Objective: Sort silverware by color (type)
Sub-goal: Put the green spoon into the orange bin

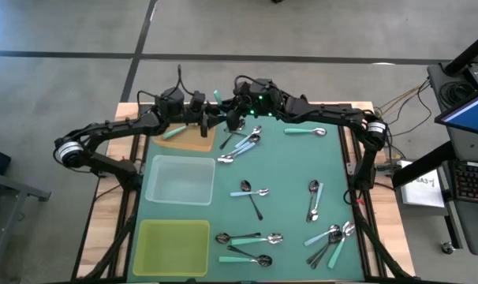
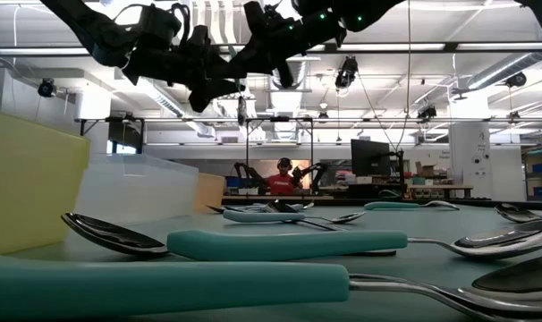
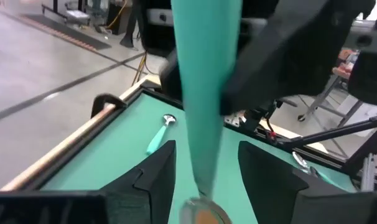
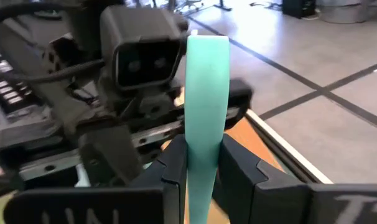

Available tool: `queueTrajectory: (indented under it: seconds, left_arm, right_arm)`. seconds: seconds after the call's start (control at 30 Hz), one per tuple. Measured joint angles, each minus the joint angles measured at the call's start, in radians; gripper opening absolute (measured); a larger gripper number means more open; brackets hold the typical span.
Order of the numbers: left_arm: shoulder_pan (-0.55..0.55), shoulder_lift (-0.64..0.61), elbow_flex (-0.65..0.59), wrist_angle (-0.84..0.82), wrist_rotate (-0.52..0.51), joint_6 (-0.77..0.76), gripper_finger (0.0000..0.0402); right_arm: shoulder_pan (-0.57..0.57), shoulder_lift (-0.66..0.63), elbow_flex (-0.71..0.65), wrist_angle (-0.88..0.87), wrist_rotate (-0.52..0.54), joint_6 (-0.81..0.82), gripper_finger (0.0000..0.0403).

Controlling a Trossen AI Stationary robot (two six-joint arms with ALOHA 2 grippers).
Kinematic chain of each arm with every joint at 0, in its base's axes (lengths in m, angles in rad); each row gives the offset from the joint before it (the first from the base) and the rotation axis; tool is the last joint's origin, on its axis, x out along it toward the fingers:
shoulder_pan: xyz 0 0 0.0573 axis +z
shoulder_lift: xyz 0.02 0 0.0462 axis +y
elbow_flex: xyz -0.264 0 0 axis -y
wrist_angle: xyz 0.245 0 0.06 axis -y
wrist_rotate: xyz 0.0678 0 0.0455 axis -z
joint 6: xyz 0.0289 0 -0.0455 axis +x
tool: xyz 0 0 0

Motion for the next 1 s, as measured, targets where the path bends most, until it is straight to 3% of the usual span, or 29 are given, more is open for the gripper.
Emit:
queueTrajectory:
  seconds: [0.17,0.33,0.43,0.67,0.87,1.0]
  left_arm:
    - [0.005,-0.002,0.015,-0.015,-0.003,0.026,0.0112]
    - [0.006,-0.002,0.015,-0.031,-0.003,-0.005,0.0030]
    - [0.006,-0.002,0.015,-0.054,-0.003,-0.022,0.0031]
    - [0.017,-0.005,0.015,-0.110,-0.013,-0.010,0.0031]
    - [0.100,-0.027,0.047,-0.431,-0.023,0.169,0.0031]
    - [0.159,-0.034,0.100,-0.726,-0.162,0.367,0.0031]
  right_arm:
    - [0.002,0.000,0.000,0.000,-0.014,-0.006,0.0054]
    - [0.003,0.000,-0.001,-0.003,-0.009,-0.023,0.0054]
    - [0.003,0.000,-0.002,-0.008,-0.009,-0.014,0.0065]
    - [-0.005,-0.006,-0.002,-0.048,-0.007,0.002,0.0154]
    - [-0.054,-0.042,-0.001,-0.226,-0.006,-0.002,0.0195]
    - [-0.092,-0.055,0.000,-0.414,0.025,-0.001,0.0199]
